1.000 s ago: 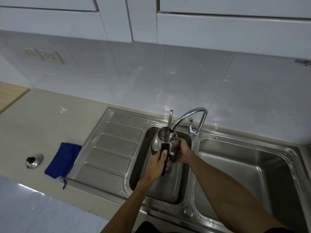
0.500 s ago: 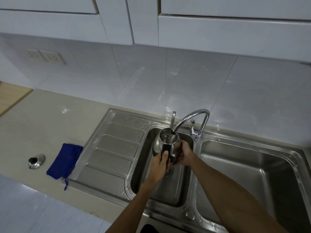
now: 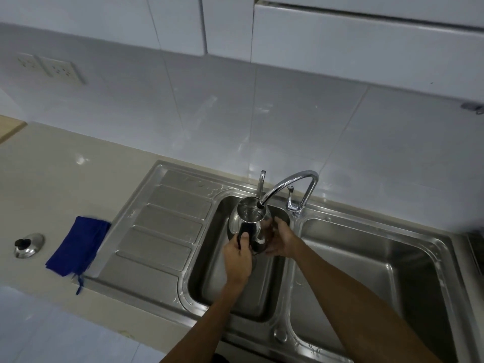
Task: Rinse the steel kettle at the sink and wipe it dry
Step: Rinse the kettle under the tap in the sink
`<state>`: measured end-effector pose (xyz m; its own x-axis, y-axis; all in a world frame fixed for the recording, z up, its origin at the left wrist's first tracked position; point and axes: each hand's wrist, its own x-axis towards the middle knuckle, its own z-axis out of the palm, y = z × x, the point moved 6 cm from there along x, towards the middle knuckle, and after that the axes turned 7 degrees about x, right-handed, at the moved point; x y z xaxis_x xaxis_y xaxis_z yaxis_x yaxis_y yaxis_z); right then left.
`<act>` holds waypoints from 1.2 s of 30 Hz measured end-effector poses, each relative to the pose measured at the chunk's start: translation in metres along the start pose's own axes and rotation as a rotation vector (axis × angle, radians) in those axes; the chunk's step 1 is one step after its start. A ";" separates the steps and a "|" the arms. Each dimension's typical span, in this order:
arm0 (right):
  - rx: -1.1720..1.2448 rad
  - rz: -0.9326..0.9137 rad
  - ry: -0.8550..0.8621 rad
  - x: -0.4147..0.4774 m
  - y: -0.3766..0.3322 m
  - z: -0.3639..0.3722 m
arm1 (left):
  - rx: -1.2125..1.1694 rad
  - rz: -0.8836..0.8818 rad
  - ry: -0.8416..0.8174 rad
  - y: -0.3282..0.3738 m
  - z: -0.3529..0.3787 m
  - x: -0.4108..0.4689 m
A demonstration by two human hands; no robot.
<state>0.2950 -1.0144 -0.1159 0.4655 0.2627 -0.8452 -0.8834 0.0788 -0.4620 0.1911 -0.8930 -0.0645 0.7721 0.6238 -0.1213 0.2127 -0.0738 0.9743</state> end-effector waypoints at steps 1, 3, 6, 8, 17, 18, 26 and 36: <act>-0.045 -0.029 0.022 -0.002 -0.008 -0.005 | 0.001 0.002 0.002 -0.001 0.000 0.001; -0.121 -0.127 0.087 -0.003 -0.032 -0.014 | 0.008 -0.001 0.000 0.000 0.000 0.003; -0.377 -0.316 0.235 0.006 -0.075 -0.028 | 0.004 0.000 0.002 0.002 0.001 0.007; -0.588 -0.413 0.330 0.018 -0.098 -0.035 | 0.011 -0.003 0.000 0.004 0.001 0.008; -0.726 -0.520 0.293 0.014 -0.142 -0.010 | 0.042 0.008 -0.063 -0.001 0.004 0.008; -0.772 -0.525 0.304 0.013 -0.143 -0.009 | 0.044 0.004 -0.064 0.000 0.003 0.008; -0.891 -0.742 0.485 -0.007 -0.124 -0.012 | 0.071 -0.010 -0.076 0.001 0.004 0.008; -0.984 -0.924 0.546 -0.027 -0.107 -0.016 | 0.051 -0.012 -0.071 -0.002 -0.001 0.005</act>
<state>0.3777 -1.0450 -0.0483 0.9963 0.0758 -0.0415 0.0263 -0.7229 -0.6905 0.1936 -0.8890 -0.0671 0.8097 0.5679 -0.1479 0.2513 -0.1078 0.9619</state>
